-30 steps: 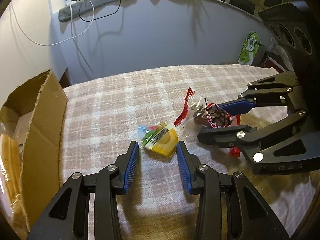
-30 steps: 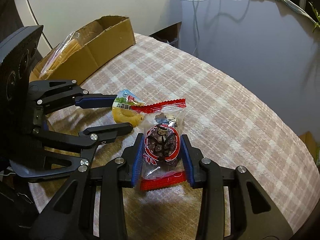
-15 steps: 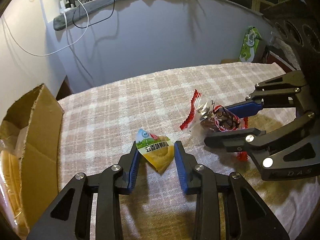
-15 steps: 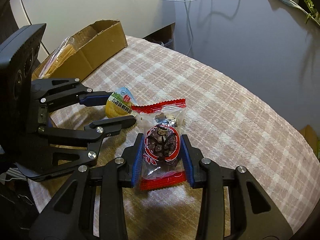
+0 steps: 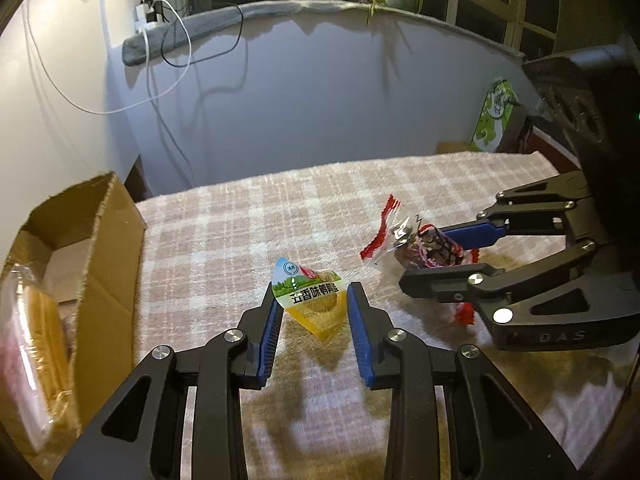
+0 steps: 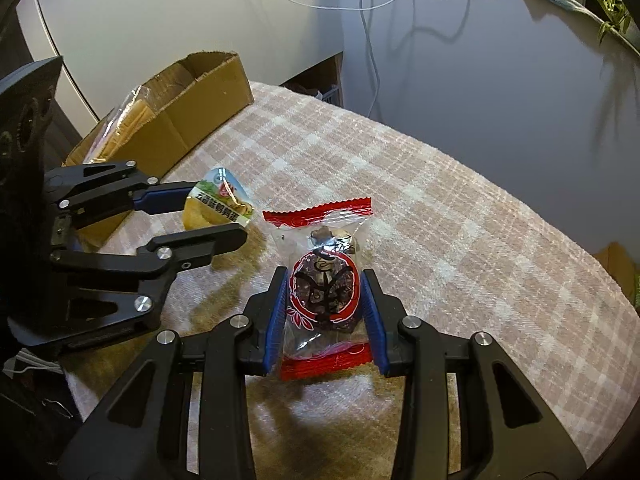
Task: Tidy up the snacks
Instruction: 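Carry the yellow-green packet and red-wrapped pastry over the box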
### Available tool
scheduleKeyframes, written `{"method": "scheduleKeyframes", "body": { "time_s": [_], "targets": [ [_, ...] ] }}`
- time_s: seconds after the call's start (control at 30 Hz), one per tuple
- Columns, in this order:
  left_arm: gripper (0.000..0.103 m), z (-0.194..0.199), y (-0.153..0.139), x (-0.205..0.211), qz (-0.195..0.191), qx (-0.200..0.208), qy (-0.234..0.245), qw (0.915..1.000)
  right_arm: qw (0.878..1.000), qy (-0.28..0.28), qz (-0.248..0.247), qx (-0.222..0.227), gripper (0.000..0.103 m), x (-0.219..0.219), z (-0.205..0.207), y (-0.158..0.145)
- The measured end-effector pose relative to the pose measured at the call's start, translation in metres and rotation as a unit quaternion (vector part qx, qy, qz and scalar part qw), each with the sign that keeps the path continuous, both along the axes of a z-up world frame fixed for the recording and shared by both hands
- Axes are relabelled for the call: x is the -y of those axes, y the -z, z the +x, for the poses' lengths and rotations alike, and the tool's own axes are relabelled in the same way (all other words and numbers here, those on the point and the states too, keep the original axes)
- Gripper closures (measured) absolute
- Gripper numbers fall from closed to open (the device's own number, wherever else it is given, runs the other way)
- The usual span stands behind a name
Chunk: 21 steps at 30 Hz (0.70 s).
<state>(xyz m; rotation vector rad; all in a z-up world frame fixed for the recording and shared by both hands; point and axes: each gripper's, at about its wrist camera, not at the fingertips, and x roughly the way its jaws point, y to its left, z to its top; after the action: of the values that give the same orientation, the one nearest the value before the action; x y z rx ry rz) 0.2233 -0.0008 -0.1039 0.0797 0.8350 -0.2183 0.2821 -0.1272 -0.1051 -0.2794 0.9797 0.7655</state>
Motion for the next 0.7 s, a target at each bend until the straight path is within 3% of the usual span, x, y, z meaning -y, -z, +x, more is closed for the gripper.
{"method": "scheduleKeyframes", "body": {
  "time_s": [0.7],
  "targets": [
    [0.072, -0.051, -0.047, -0.069, -0.02, 0.063, -0.057, 0.9962, 0.999, -0.031, 0.009, 0.039, 0.066, -0.073, -0.025, -0.045]
  ]
}}
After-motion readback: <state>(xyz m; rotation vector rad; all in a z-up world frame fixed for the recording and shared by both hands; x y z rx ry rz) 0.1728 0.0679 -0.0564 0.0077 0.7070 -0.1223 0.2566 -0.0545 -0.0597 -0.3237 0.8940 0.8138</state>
